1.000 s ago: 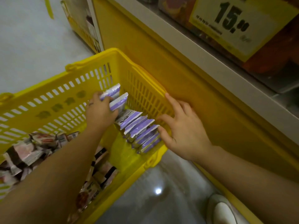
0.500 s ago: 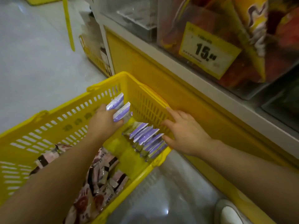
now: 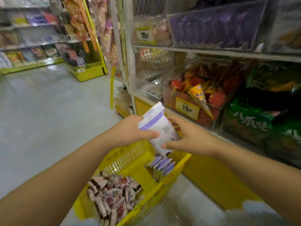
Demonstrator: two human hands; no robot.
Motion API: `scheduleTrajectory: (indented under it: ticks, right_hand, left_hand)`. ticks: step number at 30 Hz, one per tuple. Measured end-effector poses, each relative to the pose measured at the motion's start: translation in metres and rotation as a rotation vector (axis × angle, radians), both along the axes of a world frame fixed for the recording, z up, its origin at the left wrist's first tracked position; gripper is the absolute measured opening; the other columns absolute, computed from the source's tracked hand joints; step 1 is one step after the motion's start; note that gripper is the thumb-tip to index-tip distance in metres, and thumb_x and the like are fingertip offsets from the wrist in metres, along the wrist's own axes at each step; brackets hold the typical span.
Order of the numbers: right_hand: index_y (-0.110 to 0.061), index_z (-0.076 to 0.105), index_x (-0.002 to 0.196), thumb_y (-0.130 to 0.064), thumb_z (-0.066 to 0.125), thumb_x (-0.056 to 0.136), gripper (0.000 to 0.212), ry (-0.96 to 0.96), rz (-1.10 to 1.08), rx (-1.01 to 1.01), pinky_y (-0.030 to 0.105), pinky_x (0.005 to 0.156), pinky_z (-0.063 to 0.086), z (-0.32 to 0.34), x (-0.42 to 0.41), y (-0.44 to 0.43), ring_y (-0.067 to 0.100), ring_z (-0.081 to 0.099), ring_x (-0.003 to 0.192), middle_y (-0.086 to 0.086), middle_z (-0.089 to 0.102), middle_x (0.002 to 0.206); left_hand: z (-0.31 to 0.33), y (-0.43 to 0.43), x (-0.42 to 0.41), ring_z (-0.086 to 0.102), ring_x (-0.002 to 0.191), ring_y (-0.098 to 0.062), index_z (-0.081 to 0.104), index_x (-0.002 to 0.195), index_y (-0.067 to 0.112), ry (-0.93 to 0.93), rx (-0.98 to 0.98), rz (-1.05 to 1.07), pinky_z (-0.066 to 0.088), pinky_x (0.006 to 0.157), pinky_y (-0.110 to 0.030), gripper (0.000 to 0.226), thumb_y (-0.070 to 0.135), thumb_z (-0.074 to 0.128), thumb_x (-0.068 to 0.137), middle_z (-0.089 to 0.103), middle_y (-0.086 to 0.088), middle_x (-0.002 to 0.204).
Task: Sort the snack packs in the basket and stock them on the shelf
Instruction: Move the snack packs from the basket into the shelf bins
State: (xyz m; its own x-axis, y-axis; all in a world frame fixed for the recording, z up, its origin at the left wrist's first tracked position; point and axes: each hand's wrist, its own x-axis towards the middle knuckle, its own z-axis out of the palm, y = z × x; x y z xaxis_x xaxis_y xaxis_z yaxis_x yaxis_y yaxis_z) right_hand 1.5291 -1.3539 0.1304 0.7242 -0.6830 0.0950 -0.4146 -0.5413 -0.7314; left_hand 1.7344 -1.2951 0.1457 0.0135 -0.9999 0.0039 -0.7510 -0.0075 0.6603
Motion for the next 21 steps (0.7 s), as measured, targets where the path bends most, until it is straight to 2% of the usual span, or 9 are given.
scheduleTrajectory:
  ticks: [4, 7, 10, 11, 13, 15, 17, 19, 21]
  right_hand:
    - [-0.029, 0.055, 0.122, -0.023, 0.087, 0.066, 0.064, -0.174, -0.040, 0.097, 0.015, 0.076, 0.052, 0.016, -0.018, 0.022, -0.007, 0.063, 0.092, -0.014, 0.068, 0.108]
    - [-0.026, 0.061, 0.109, -0.021, 0.087, 0.067, 0.049, -0.226, -0.055, 0.148, 0.018, 0.069, 0.053, 0.020, -0.032, 0.025, -0.002, 0.066, 0.082, -0.011, 0.072, 0.095]
    - [-0.025, 0.063, 0.098, -0.025, 0.086, 0.064, 0.041, -0.321, -0.102, 0.273, 0.015, 0.065, 0.052, 0.018, -0.038, 0.024, -0.002, 0.067, 0.077, -0.014, 0.073, 0.087]
    - [-0.024, 0.064, 0.097, -0.025, 0.086, 0.063, 0.041, -0.363, -0.125, 0.332, 0.017, 0.065, 0.053, 0.015, -0.038, 0.023, 0.001, 0.069, 0.078, -0.012, 0.074, 0.088]
    - [-0.023, 0.065, 0.097, -0.027, 0.085, 0.059, 0.043, -0.432, -0.155, 0.431, 0.021, 0.066, 0.055, 0.010, -0.037, 0.023, 0.008, 0.071, 0.081, -0.009, 0.075, 0.090]
    - [-0.020, 0.066, 0.106, -0.034, 0.083, 0.055, 0.056, -0.481, -0.206, 0.518, 0.033, 0.079, 0.058, 0.010, -0.038, 0.020, 0.017, 0.072, 0.089, -0.002, 0.075, 0.098]
    - [-0.015, 0.065, 0.115, -0.039, 0.079, 0.061, 0.061, -0.544, -0.244, 0.587, 0.040, 0.086, 0.056, 0.014, -0.043, 0.014, 0.023, 0.071, 0.095, 0.002, 0.074, 0.104]
    - [-0.013, 0.065, 0.116, -0.036, 0.072, 0.069, 0.053, -0.620, -0.244, 0.669, 0.034, 0.077, 0.059, 0.017, -0.046, 0.009, 0.026, 0.071, 0.094, 0.006, 0.073, 0.105]
    - [-0.011, 0.066, 0.114, -0.033, 0.068, 0.074, 0.046, -0.692, -0.235, 0.758, 0.030, 0.066, 0.059, 0.017, -0.046, 0.006, 0.026, 0.072, 0.090, 0.010, 0.073, 0.105]
  left_hand:
    - [0.019, 0.022, -0.021, 0.059, 0.065, -0.001, 0.072, 0.076, 0.029, 0.258, -0.027, -0.013, 0.049, 0.066, -0.024, 0.028, 0.052, 0.074, 0.059, 0.070, 0.009, 0.071]
    - [0.021, 0.026, -0.032, 0.066, 0.082, -0.009, 0.073, 0.094, 0.025, 0.432, -0.089, -0.016, 0.056, 0.076, -0.036, 0.043, 0.052, 0.074, 0.060, 0.074, -0.001, 0.093]
    - [0.022, 0.019, -0.047, 0.068, 0.100, -0.010, 0.064, 0.114, 0.043, 0.687, -0.169, 0.044, 0.055, 0.080, -0.031, 0.055, 0.044, 0.081, 0.061, 0.071, 0.009, 0.110]
    - [0.021, 0.017, -0.053, 0.068, 0.102, -0.011, 0.057, 0.120, 0.043, 0.792, -0.195, 0.097, 0.054, 0.082, -0.030, 0.066, 0.040, 0.085, 0.061, 0.069, 0.008, 0.114]
    - [0.014, 0.010, -0.063, 0.067, 0.105, -0.013, 0.048, 0.133, 0.030, 0.983, -0.221, 0.155, 0.054, 0.082, -0.028, 0.085, 0.042, 0.089, 0.059, 0.067, 0.000, 0.120]
    - [0.013, 0.006, -0.070, 0.066, 0.109, -0.018, 0.052, 0.131, 0.016, 1.149, -0.141, 0.115, 0.054, 0.083, -0.032, 0.073, 0.053, 0.072, 0.072, 0.067, -0.007, 0.121]
    - [0.015, 0.005, -0.075, 0.064, 0.114, -0.022, 0.055, 0.129, 0.012, 1.321, 0.007, 0.052, 0.055, 0.085, -0.036, 0.060, 0.054, 0.047, 0.087, 0.066, -0.010, 0.123]
    - [0.013, 0.004, -0.081, 0.059, 0.120, -0.025, 0.051, 0.135, 0.011, 1.414, 0.121, -0.042, 0.050, 0.095, -0.041, 0.055, 0.046, 0.040, 0.093, 0.062, -0.011, 0.130]
    - [0.007, 0.006, -0.089, 0.056, 0.124, -0.031, 0.050, 0.138, 0.012, 1.412, 0.212, -0.109, 0.043, 0.104, -0.049, 0.052, 0.037, 0.048, 0.091, 0.059, -0.015, 0.133]
